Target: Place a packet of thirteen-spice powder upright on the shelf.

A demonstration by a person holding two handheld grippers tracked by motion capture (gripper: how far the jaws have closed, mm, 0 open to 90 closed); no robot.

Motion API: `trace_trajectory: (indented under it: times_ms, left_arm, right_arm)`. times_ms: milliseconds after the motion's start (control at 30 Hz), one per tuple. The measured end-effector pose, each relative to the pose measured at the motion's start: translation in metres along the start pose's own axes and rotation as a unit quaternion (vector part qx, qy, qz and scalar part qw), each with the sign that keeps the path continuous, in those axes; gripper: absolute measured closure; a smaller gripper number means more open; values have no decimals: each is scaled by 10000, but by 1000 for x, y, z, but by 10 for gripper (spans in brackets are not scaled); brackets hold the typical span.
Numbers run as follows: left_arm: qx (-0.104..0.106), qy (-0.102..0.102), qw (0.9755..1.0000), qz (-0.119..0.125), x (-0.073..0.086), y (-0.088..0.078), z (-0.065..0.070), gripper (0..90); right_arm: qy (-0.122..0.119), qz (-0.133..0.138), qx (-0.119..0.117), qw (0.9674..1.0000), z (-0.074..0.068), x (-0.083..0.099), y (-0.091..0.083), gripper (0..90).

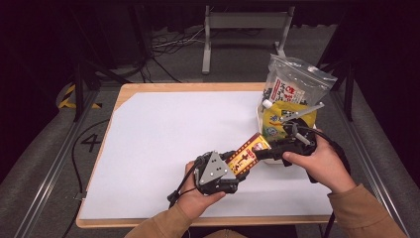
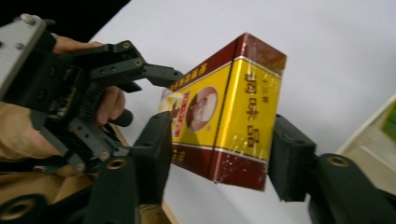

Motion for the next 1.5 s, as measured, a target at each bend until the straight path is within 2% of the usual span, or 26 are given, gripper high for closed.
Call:
trace_trajectory:
  times_ms: [200, 333, 467, 800, 900, 1000, 1133, 1233, 1300, 1500]
  left_arm:
    - [-21, 31, 10000, -47, 1, 1, 0, 323]
    - [-55, 65, 9999, -55, 2, 2, 0, 323]
    - [-69, 84, 9999, -112, 3, 3, 0, 319]
    - [89, -94, 9996, -255, 1, 0, -2, 286]
    - [113, -147, 9992, -362, 1, -2, -4, 263]
    - [151, -214, 9979, -590, 4, -4, -8, 257]
    - [133, -299, 9959, -841, 5, -9, -14, 266]
    - [118, -370, 9944, -979, 4, -14, -20, 272]
    - [114, -424, 9930, -1099, 4, -18, -25, 272]
    - [121, -579, 9884, -1402, 9, -28, -36, 268]
  right_arm:
    - [90, 49, -85, 9999, -1, -1, -2, 549]
    - [190, 195, -205, 9994, -3, -4, -6, 616]
    - [267, 216, -221, 9992, -6, -6, -6, 644]
    - [153, 273, -368, 9988, -12, -13, -7, 679]
    - [131, 279, -332, 9990, -12, -14, -8, 681]
    - [76, 265, -141, 9995, -8, -15, -12, 681]
    - [-101, 211, 28, 9997, -3, -17, -19, 681]
    - [-361, 127, 27, 9993, -3, -19, -24, 681]
    - [-597, 53, 161, 9981, -2, -21, -27, 681]
    - [-1029, -80, 374, 9940, 2, -24, -36, 681]
Point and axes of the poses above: each handheld gripper's, and its own axes: y roughly forward along the jaws, x roughly out of its underside, z roughly to its right, the point moved 6 cm from there along y, roughly forward along the jaws, and after that the axes turned 15 degrees about -y, right-handed, at the moved point
